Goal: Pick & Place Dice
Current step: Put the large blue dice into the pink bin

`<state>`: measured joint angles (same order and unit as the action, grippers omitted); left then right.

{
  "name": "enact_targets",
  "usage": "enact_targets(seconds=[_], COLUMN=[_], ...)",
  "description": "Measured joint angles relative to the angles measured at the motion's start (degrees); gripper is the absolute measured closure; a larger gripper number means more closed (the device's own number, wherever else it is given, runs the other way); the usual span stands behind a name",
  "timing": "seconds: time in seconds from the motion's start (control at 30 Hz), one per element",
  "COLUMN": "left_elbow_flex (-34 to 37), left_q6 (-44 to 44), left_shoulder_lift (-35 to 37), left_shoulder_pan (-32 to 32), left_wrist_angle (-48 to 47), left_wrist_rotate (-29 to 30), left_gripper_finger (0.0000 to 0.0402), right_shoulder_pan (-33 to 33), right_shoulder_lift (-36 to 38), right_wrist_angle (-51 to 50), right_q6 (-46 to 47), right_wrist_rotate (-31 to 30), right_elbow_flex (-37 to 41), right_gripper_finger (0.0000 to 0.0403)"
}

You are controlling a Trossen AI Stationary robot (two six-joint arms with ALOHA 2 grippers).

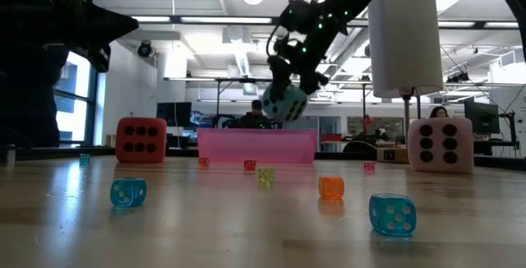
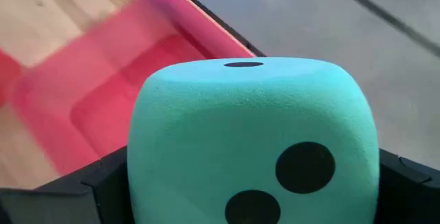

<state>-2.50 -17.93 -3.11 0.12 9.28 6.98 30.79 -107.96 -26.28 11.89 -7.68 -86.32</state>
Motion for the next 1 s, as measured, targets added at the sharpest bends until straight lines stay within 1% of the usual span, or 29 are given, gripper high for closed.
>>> enact_targets(seconds=[0.13, 0.23, 0.4, 0.5, 0.57, 0.7, 0.8, 0.93, 1.0], left_elbow_flex=[0.0, 0.0, 0.0, 0.0, 0.0, 0.0, 0.0, 0.0, 0.0], left_q6=[1.2, 1.2, 0.5, 0.4, 0.1, -3.4, -2.2, -1.8, -1.9], left_shoulder_lift=[0.0, 0.0, 0.0, 0.0, 0.0, -0.1, -0.1, -0.1, -0.1], left_shoulder_pan=[0.0, 0.0, 0.0, 0.0, 0.0, -0.1, 0.0, 0.0, 0.0], left_wrist_angle=[0.0, 0.1, 0.0, -0.5, -0.9, -2.0, -2.0, -2.0, -2.0], left_wrist_rotate=[0.0, 0.0, 0.0, -0.2, -1.6, -6.5, -6.7, -6.8, -6.8], left_gripper_finger=[0.0401, 0.0401, 0.0401, 0.0401, 0.0401, 0.0401, 0.0401, 0.0401, 0.0401], right_shoulder_pan=[-0.1, -0.6, -1.9, -2.0, -2.0, -2.0, -2.0, -2.2, -2.8], right_shoulder_lift=[-1.2, -1.3, -1.3, -1.3, -1.3, -1.3, -1.3, -1.3, -1.3], right_wrist_angle=[-0.4, -0.5, 0.0, 0.2, 0.4, 2.7, 2.7, 2.8, 3.0], right_q6=[1.6, 0.2, -1.4, -2.6, -2.9, -2.3, 0.8, -3.4, -4.1], right_wrist_rotate=[1.4, 1.8, -3.0, -3.0, -2.9, -3.4, -1.7, 4.0, 4.2], right_elbow_flex=[0.0, 0.0, 0.0, 0.0, 0.0, 0.0, 0.0, 0.0, 0.0], right_gripper_finger=[0.0027, 0.0026, 0.0026, 0.0026, 0.0026, 0.0026, 0.0026, 0.0026, 0.0022])
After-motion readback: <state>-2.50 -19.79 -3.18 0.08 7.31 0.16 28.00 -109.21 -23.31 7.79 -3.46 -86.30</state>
